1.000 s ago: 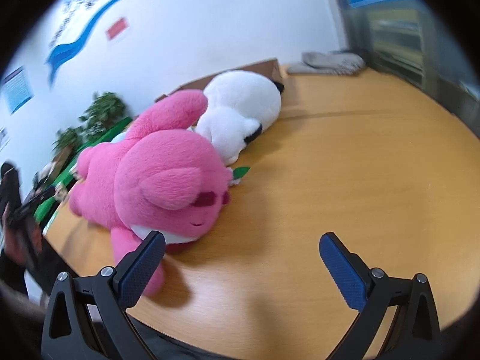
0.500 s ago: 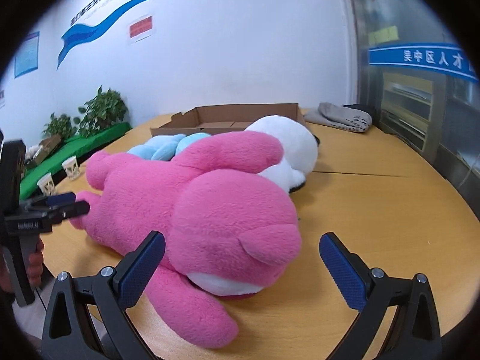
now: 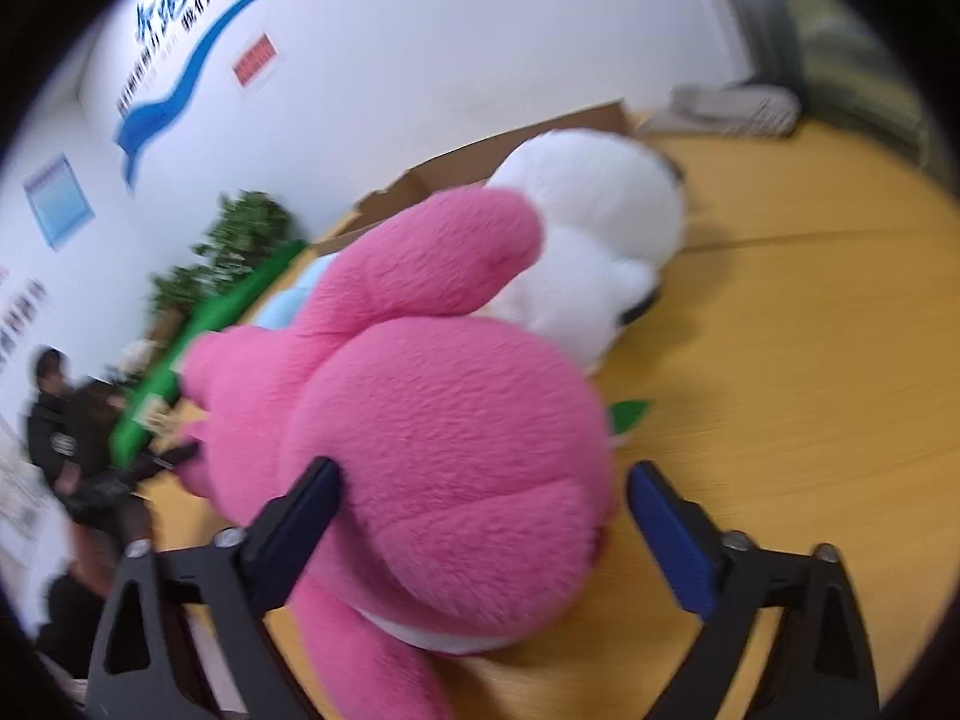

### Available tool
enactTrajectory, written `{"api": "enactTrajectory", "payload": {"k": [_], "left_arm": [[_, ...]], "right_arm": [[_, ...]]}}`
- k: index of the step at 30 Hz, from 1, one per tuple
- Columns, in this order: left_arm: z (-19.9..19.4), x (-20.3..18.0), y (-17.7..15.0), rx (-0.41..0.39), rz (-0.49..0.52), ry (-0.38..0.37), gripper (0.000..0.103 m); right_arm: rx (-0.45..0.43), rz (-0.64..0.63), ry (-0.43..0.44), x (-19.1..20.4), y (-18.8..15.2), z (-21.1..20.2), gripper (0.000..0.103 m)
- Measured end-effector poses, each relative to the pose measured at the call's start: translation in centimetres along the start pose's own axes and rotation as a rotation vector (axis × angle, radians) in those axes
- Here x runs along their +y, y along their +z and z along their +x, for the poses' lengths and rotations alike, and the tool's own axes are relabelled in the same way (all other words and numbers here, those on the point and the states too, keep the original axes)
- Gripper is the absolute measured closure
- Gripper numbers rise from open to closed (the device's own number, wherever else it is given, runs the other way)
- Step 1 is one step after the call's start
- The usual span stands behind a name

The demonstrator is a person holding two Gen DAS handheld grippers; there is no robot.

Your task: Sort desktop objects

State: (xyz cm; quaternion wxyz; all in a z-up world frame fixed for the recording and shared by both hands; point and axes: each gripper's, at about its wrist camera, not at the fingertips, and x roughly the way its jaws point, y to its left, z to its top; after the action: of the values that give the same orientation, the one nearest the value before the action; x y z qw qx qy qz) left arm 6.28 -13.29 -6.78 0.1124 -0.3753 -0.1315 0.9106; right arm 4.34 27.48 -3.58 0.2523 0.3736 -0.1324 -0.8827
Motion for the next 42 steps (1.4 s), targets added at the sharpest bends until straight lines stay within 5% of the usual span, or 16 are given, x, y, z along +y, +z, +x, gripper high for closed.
{"api": "enactTrajectory", "payload": {"k": [5, 9, 13, 16, 18, 21, 28, 35, 42], "left_arm": [[-1.2, 1.1, -0.1, -0.009, -0.067, -0.027, 0.049], [-4.4, 0.4, -0.5, -0.005, -0.067, -0.035, 0.063], [-6.8, 0.1, -1.4, 0.012, -0.075, -0.043, 0.063], [-6.3, 0.7, -2.3, 0.036, -0.109, -0.043, 0.051], [-6.0, 1.1, -2.4, 0.033, -0.136, -0.046, 0.025], [-5.5, 1.1, -2.3, 0.035, -0.133, -0.058, 0.002], [-3.0, -0.3, -3.0, 0.106, -0.101, -0.143, 0.007], [-3.8, 0.2, -3.0, 0.08, -0.122, -0.153, 0.031], [-3.8, 0.2, -3.0, 0.085, -0.111, -0.146, 0.028]], "right_arm": [[-0.024, -0.006, 0.031, 0.2, -0.3, -0.6, 0.041], [-0.048, -0.035, 0.034, 1.7, -0.4, -2.9, 0.047], [-0.051, -0.032, 0.061, 2.5, -0.6, -5.2, 0.047], [0.016, 0.02, 0.012, 0.9, -1.5, -3.5, 0.038], [0.019, 0.087, 0.034, -0.3, -2.0, -2.9, 0.028], [0.018, 0.092, 0.045, -0.5, -1.5, -3.0, 0.025], [0.064, 0.023, 0.042, 0.7, -1.0, -1.7, 0.023], [0.069, 0.001, 0.054, 0.5, -1.1, -1.4, 0.027], [0.069, -0.001, 0.059, 0.5, -1.1, -1.3, 0.025]]}}
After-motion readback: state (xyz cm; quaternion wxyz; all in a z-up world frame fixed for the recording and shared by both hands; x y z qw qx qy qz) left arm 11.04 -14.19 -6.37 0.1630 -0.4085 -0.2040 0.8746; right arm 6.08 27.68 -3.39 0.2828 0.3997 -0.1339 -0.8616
